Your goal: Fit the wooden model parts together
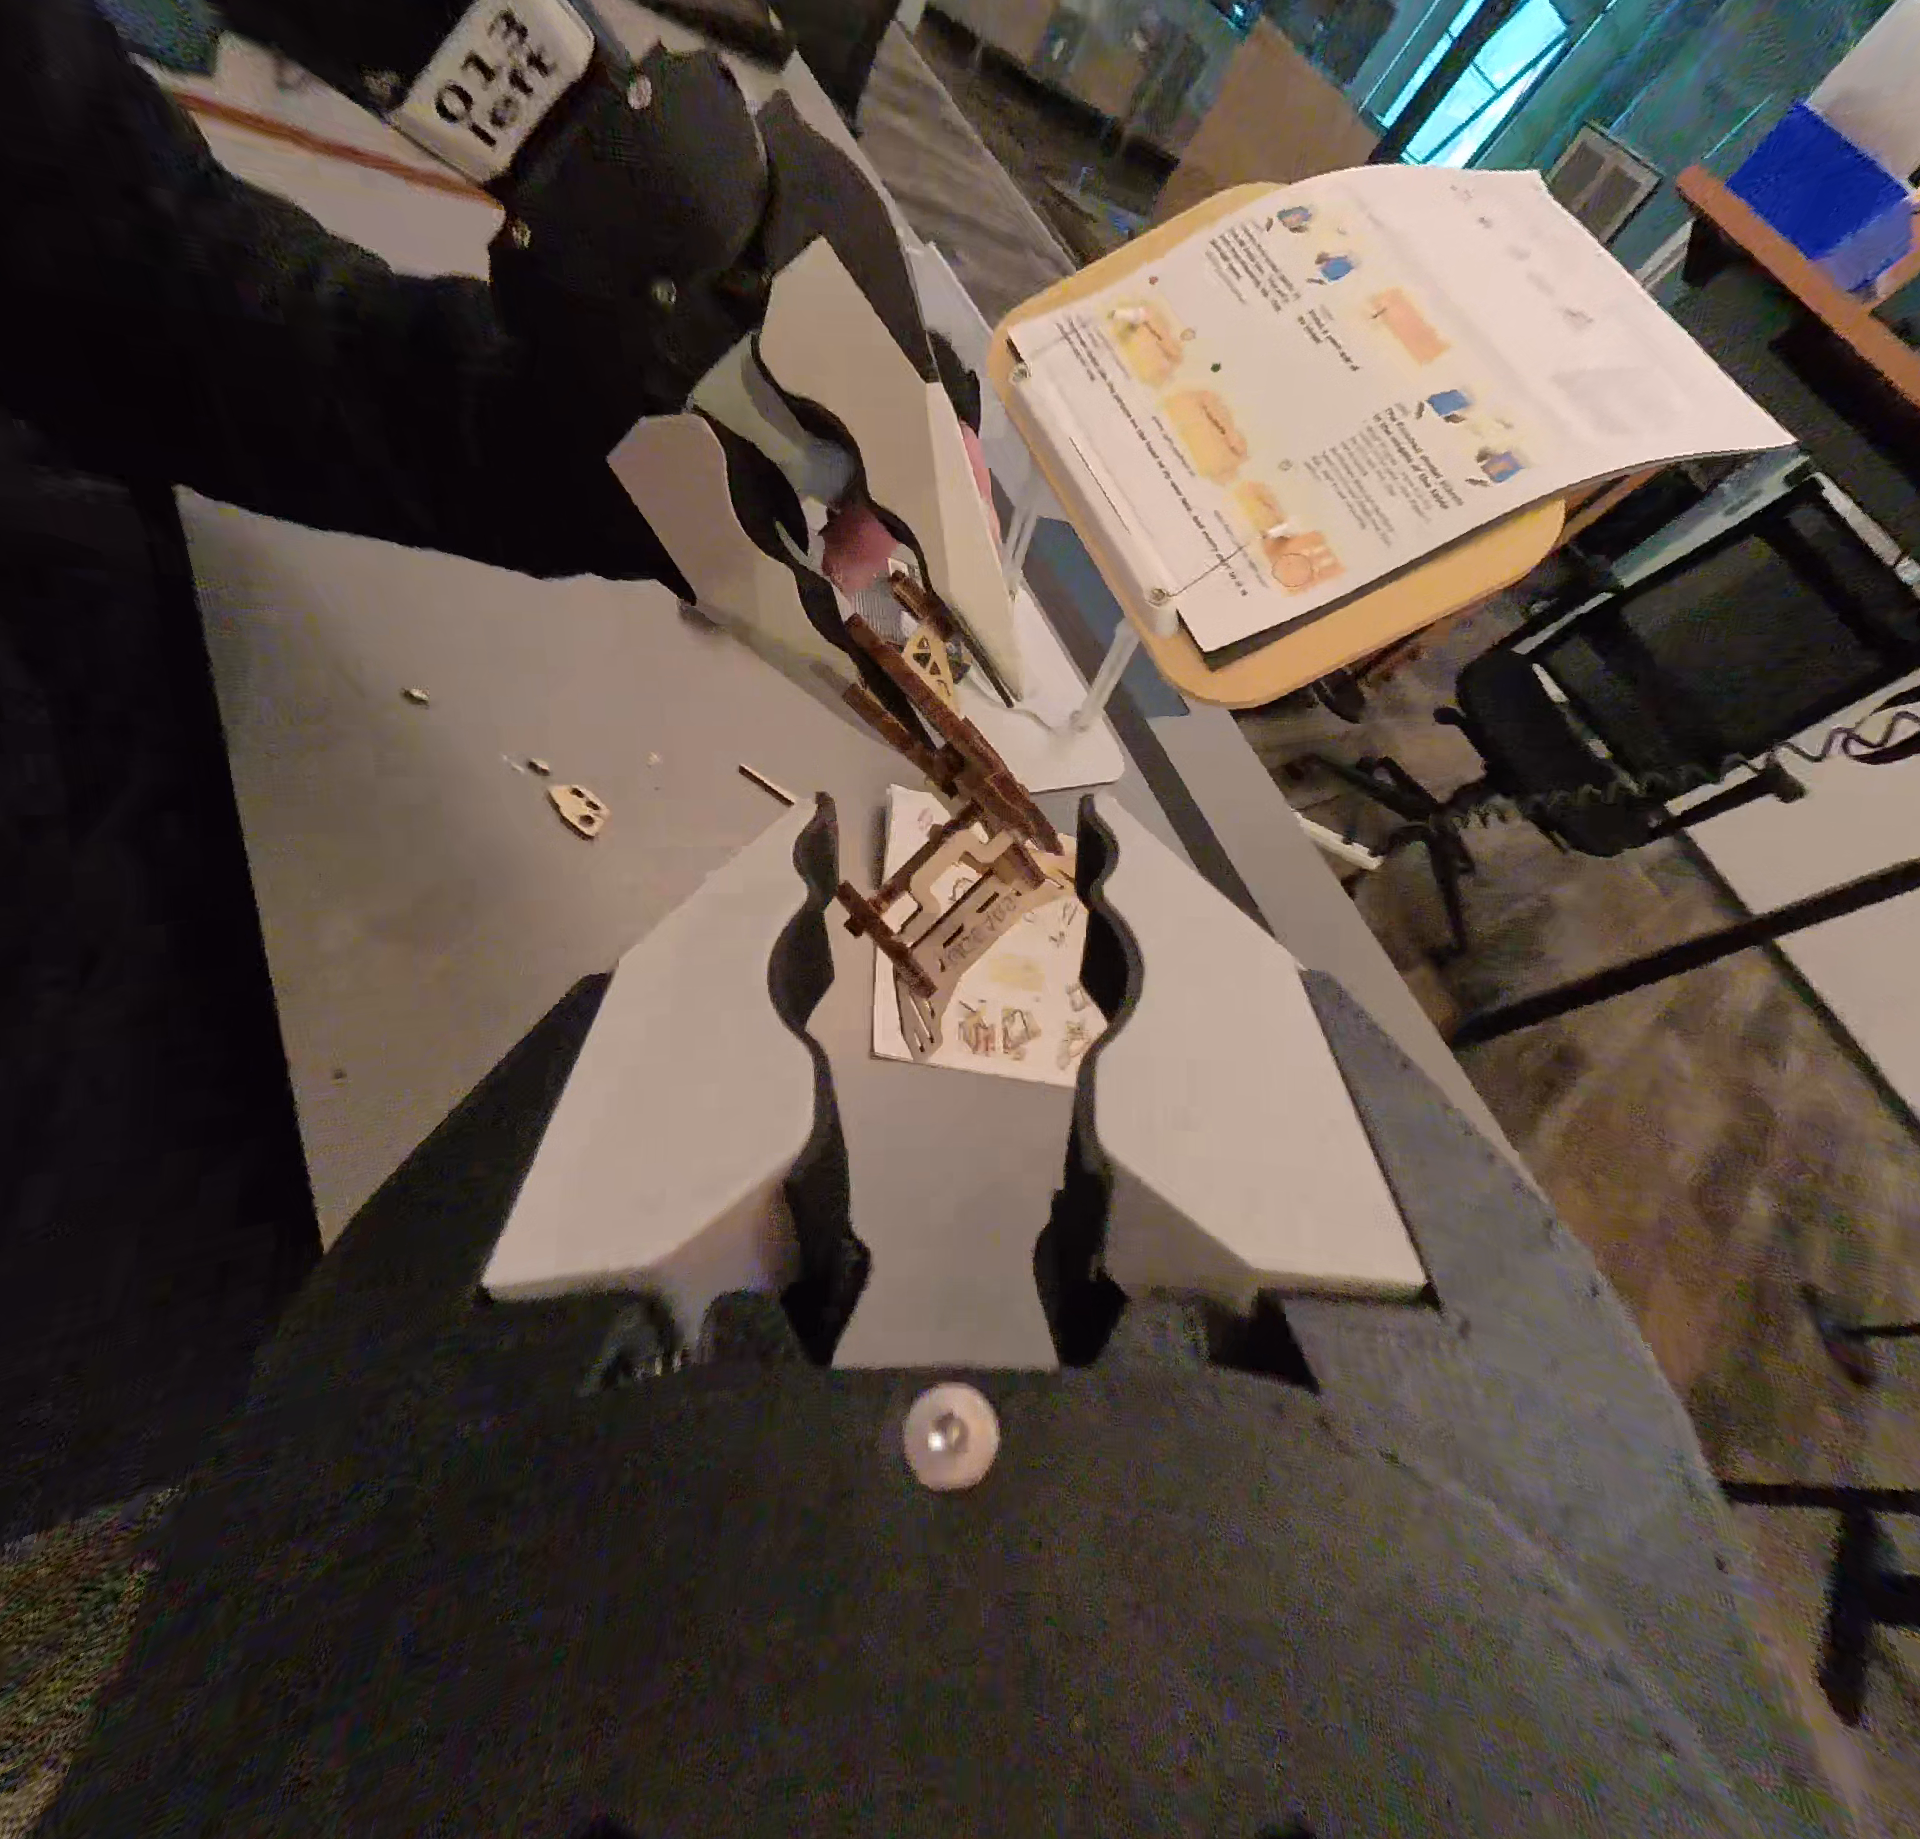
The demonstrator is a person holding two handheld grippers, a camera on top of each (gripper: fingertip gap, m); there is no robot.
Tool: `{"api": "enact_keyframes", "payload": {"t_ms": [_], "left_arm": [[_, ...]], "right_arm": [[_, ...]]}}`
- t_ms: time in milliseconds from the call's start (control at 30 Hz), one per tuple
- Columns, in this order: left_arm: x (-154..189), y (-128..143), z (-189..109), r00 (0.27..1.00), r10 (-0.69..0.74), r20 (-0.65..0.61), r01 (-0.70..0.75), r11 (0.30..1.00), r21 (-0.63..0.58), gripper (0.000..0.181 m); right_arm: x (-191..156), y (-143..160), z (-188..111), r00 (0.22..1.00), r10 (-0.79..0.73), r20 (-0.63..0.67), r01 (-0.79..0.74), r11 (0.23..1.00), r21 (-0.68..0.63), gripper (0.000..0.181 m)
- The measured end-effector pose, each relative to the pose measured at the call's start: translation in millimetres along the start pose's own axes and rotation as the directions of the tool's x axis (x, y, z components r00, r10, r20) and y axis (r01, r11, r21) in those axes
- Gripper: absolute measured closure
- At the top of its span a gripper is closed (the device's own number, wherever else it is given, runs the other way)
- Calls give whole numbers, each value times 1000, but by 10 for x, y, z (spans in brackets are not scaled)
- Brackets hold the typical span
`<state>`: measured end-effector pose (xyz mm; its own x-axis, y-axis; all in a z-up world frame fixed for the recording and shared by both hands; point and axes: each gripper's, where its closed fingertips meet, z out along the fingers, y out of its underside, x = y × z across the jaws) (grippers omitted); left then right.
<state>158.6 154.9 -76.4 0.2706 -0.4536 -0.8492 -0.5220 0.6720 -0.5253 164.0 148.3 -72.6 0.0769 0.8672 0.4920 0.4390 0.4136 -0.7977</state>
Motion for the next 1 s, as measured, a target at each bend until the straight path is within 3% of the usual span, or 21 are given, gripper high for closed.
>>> {"api": "enact_keyframes", "payload": {"t_ms": [233,433,767,933,1000], "left_arm": [[-34,-32,-80,998,24,50,-24,1000,9,165],[-78,14,-112,996,-77,54,77,997,15,164],[-193,132,-36,942,-326,77,325,945,27,166],[-204,195,10,925,-372,82,370,928,35,166],[-199,200,25,941,-320,107,319,947,27,165]], "right_arm": [[14,-29,61,966,-198,-168,183,978,-101,157],[51,-70,92,915,-321,-246,282,942,-182,162],[212,-71,95,882,-269,-387,215,960,-179,165],[269,-47,118,880,-199,-430,158,979,-130,166],[296,-54,107,898,-135,-419,115,991,-73,165]]}}
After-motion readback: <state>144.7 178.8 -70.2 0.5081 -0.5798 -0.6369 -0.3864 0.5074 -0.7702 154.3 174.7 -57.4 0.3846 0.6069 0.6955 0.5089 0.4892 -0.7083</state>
